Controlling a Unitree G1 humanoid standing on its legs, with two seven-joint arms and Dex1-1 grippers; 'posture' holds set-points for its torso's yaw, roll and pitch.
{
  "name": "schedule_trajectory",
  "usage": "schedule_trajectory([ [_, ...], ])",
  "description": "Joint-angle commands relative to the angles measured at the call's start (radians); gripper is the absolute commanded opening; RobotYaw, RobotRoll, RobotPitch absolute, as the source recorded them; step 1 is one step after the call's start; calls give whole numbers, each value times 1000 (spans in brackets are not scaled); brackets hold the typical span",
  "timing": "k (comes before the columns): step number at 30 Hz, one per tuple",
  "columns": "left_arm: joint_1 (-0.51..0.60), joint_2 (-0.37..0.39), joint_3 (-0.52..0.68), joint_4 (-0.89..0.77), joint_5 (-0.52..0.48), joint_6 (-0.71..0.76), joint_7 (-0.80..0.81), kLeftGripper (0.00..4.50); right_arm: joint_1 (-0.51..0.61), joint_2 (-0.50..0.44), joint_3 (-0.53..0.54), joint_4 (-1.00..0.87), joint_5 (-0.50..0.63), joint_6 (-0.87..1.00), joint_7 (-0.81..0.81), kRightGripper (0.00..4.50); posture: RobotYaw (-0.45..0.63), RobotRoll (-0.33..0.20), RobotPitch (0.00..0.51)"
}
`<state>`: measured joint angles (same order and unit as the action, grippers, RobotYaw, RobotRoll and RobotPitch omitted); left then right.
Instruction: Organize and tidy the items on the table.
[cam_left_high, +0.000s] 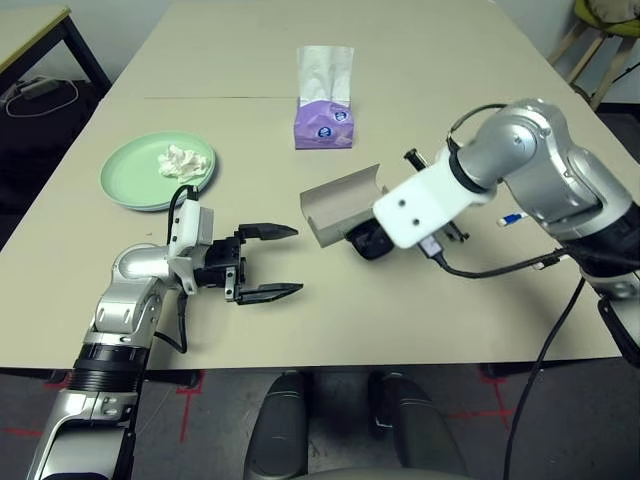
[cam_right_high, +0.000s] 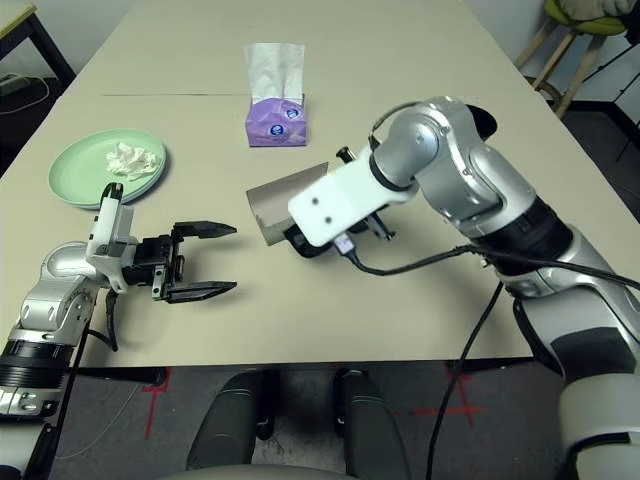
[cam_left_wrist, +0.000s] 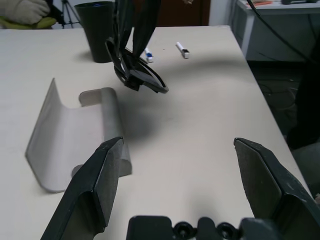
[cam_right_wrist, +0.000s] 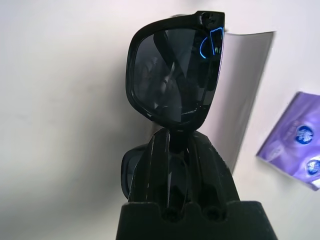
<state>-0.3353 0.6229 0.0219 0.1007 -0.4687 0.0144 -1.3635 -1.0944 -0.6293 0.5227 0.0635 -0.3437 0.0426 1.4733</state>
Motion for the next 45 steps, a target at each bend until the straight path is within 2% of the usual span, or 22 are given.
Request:
schedule_trajectory([
  [1,6,5,8,15,17,9,34,4500,-18,19,12,70,-36,-32,-48,453,151,0,171],
  [8,8,6,12,13,28,9,86,4500,-52,120,29,225,-113,-54,-173,453,153,0,173],
  [16,11,-3,13,0,16,35,131,4500,-83,183,51,294,-171,-91,-233,453,153,0,173],
  [29,24,-7,9,-44,17,43,167,4500,-83,200,74,383,-236,-202,-303,453,179,0,173],
  [45,30,-2,12,-66,16,63,165,4500,-44,239,81,387,-260,-164,-309,453,179,0,177],
])
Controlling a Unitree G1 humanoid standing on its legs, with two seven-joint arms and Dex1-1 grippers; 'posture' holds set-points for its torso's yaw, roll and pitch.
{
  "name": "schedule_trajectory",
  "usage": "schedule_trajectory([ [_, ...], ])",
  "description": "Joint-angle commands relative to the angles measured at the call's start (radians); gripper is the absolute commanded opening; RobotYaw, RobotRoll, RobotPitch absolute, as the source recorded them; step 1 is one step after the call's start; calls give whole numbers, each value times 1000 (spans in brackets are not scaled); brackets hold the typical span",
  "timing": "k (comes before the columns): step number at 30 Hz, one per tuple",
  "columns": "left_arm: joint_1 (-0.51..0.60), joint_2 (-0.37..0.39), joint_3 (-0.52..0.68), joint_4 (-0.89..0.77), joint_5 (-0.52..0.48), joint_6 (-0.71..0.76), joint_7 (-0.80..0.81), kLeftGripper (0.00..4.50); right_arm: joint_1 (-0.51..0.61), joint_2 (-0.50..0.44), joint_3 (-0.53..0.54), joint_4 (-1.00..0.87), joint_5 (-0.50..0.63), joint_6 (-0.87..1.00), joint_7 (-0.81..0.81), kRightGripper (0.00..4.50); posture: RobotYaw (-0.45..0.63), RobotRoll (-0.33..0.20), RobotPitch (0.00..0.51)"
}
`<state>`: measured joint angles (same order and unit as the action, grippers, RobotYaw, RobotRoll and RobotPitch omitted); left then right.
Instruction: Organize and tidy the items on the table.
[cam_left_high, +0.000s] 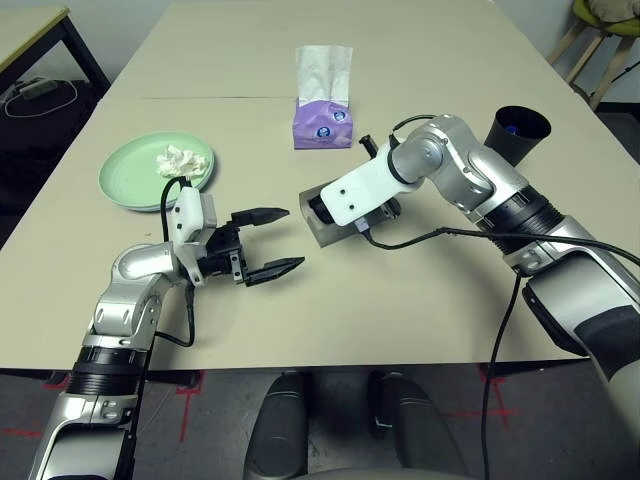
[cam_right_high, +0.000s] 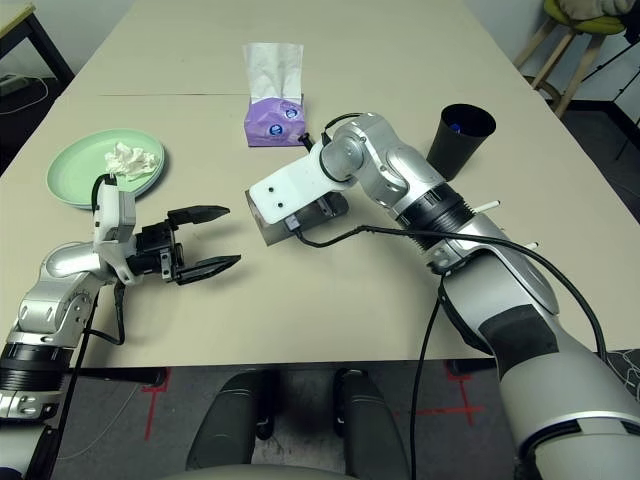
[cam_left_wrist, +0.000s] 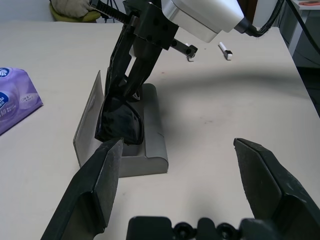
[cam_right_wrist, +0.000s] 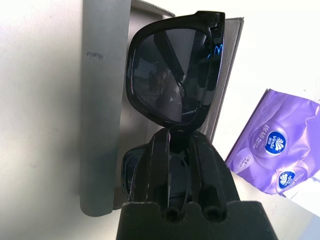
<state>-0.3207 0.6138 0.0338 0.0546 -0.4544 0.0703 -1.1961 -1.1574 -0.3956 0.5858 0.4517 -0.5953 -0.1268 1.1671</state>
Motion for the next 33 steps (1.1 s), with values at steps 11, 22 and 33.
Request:
schedule_trajectory([
  [11,15,10,0,-19,3,10,-2,4500,41,-2,18,-6,-12,12,5,453,181,0,178],
  [22,12,19,-3,-4,10,1,-17,4500,38,-10,11,2,0,21,33,453,176,0,178],
  [33,2,24,-2,23,14,-13,-29,4500,-14,8,-6,28,9,18,-4,3984,161,0,165],
])
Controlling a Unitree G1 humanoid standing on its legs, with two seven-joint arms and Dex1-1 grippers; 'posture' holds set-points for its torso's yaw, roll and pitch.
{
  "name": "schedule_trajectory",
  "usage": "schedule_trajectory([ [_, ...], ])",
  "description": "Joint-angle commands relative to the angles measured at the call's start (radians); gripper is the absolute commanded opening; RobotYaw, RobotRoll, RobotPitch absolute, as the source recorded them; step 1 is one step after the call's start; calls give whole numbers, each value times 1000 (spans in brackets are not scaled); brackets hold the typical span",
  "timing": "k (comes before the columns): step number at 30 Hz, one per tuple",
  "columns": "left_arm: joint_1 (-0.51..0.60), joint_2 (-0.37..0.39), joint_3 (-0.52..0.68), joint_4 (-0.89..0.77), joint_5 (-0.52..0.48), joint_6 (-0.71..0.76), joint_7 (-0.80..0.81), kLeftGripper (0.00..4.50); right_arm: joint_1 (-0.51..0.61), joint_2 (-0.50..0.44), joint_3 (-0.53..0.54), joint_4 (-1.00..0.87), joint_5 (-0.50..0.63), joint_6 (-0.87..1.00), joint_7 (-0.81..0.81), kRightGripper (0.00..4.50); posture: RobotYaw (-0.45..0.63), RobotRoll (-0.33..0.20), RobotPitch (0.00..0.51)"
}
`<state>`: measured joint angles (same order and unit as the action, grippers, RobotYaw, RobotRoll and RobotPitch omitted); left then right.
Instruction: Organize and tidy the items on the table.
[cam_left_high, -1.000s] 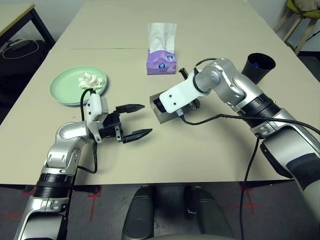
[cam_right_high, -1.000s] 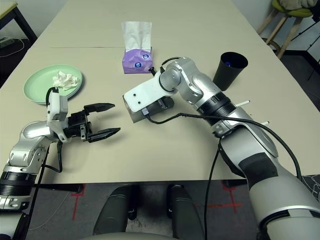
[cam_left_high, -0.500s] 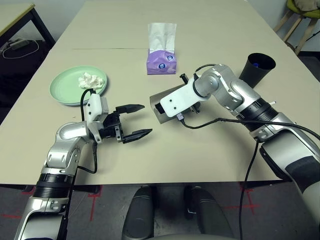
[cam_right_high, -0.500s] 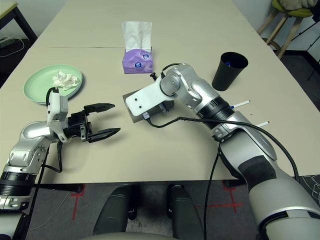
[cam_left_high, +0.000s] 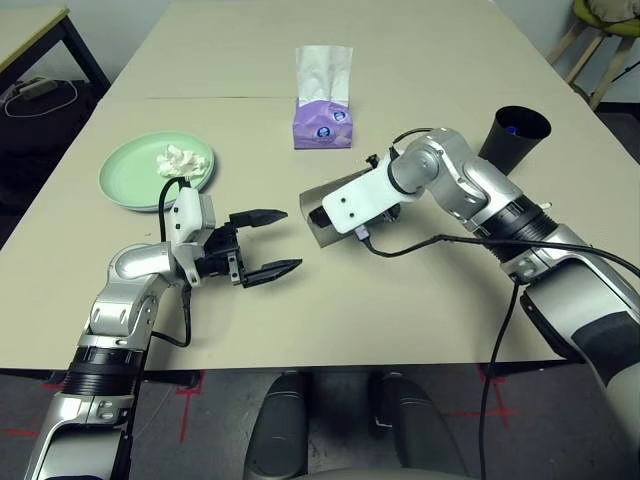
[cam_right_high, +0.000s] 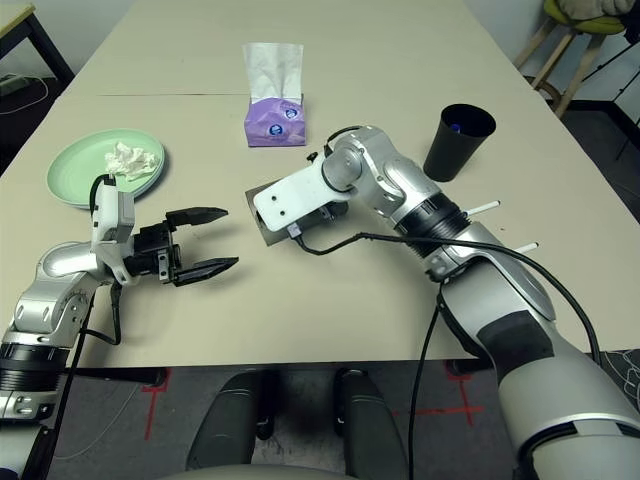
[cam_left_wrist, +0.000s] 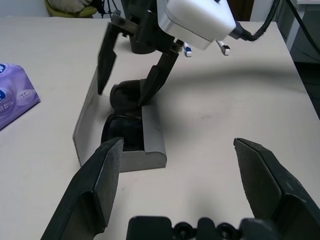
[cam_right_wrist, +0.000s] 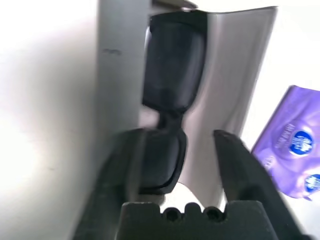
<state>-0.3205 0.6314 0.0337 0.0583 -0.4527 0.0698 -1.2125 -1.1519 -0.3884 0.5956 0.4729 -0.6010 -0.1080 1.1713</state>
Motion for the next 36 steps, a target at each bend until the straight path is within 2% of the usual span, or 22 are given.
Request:
schedule_trajectory([
  [1,0,6,-2,22,13,-13,-13,4500,-27,1,-20,8,16,-1,-12,4398,158,0,163],
  [7,-16,6,-5,43,17,-19,-22,4500,-95,-7,-72,17,57,13,-29,4457,141,0,161],
  [10,-23,5,-6,51,18,-21,-26,4500,-75,-18,-170,-16,172,111,15,4457,137,0,161],
  [14,-25,15,-2,65,17,-23,-41,4500,50,-62,-297,-99,340,268,85,4457,117,0,163],
  [19,-57,29,-1,122,23,-36,-71,4500,223,-68,-420,-230,468,438,6,4457,90,0,169],
  [24,-100,20,-9,183,42,-70,-89,4500,354,13,-546,-314,633,508,-110,4457,72,0,171],
  [28,-125,18,-15,212,48,-80,-105,4500,495,103,-648,-360,755,474,-227,4457,66,0,174],
  [33,-145,8,-25,200,52,-79,-101,4500,591,97,-670,-312,769,352,-306,4457,66,0,177],
  [36,-185,0,-35,244,111,-121,-55,4500,634,67,-695,-271,784,226,-303,4457,65,0,180],
])
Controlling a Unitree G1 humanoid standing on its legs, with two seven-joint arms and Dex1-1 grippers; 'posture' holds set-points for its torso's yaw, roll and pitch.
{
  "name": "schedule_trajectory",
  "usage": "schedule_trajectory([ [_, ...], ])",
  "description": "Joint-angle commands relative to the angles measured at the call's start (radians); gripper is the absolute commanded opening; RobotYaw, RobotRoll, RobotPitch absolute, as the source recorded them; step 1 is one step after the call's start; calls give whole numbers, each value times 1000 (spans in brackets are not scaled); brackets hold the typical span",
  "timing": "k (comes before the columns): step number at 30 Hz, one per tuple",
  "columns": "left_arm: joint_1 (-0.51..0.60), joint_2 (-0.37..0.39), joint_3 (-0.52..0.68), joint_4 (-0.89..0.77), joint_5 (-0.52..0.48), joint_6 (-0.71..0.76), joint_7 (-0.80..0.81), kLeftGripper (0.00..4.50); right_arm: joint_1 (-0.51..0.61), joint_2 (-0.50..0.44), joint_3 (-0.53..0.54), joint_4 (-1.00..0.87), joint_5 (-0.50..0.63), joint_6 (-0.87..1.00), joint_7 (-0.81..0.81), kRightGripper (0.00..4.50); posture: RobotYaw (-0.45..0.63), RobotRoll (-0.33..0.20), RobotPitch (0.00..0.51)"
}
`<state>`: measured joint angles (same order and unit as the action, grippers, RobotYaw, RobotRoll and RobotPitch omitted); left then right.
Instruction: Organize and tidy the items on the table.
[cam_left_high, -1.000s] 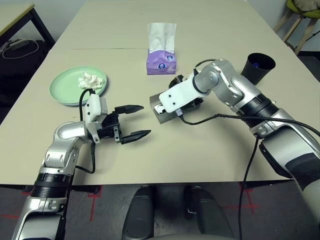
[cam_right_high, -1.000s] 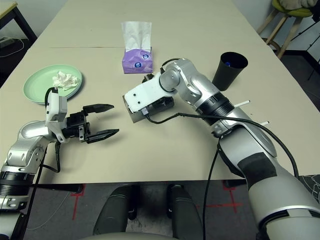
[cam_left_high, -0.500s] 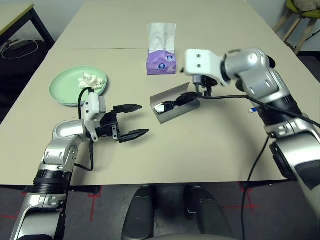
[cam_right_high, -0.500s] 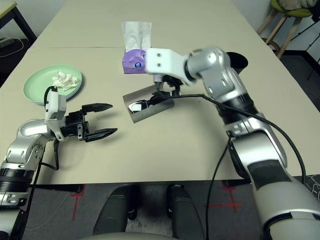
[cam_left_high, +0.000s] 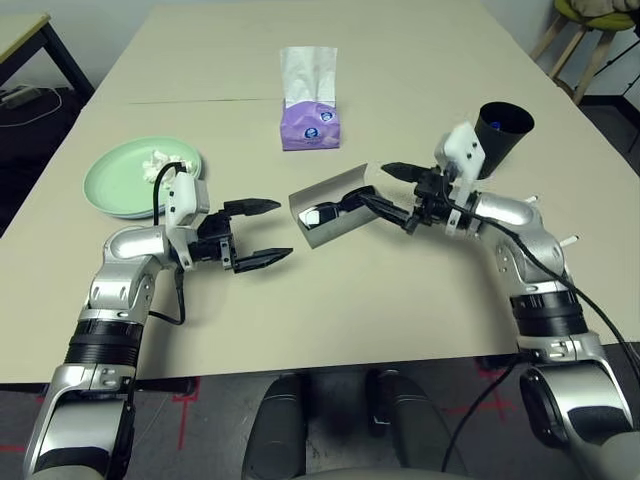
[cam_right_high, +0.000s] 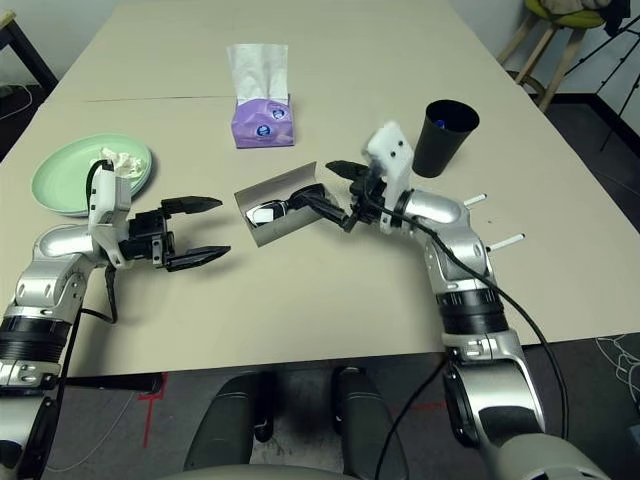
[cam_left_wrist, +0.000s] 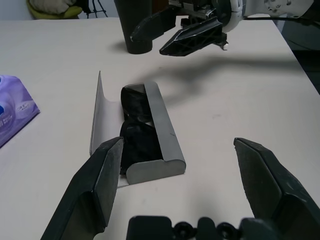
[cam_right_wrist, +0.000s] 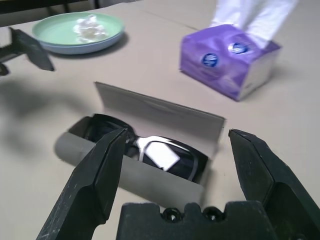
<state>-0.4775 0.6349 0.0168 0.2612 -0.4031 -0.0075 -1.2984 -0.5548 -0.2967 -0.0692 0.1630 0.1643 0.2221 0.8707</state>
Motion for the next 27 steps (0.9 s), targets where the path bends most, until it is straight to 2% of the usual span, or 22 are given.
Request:
schedule_trajectory([
  [1,-37,-4,-22,54,76,-51,40,4500,43,-36,-36,49,24,-133,-2,4457,65,0,181],
  [4,-80,-18,-30,104,128,-63,102,4500,59,-92,-44,65,38,-110,3,4457,66,0,182],
  [7,-112,-48,-37,151,139,-44,129,4500,102,-133,-49,42,80,-95,35,4457,65,0,180],
  [11,-143,-95,-42,228,155,-67,146,4500,184,-183,-29,32,84,-159,94,4457,60,0,181],
  [14,-161,-118,-41,262,150,-83,132,4500,207,-198,-16,25,87,-181,116,4457,54,0,183],
  [19,-207,-125,-31,341,164,-127,130,4500,182,-194,-7,-9,109,-150,103,4457,49,0,182],
  [21,-229,-117,-22,382,164,-146,122,4108,169,-189,-6,-31,119,-134,93,4500,47,0,180],
  [23,-239,-101,-17,406,158,-146,95,3529,163,-190,-2,-50,124,-120,87,4500,44,0,179],
  [27,-246,-72,-4,423,151,-143,63,1912,157,-193,4,-75,133,-102,84,4500,43,0,178],
])
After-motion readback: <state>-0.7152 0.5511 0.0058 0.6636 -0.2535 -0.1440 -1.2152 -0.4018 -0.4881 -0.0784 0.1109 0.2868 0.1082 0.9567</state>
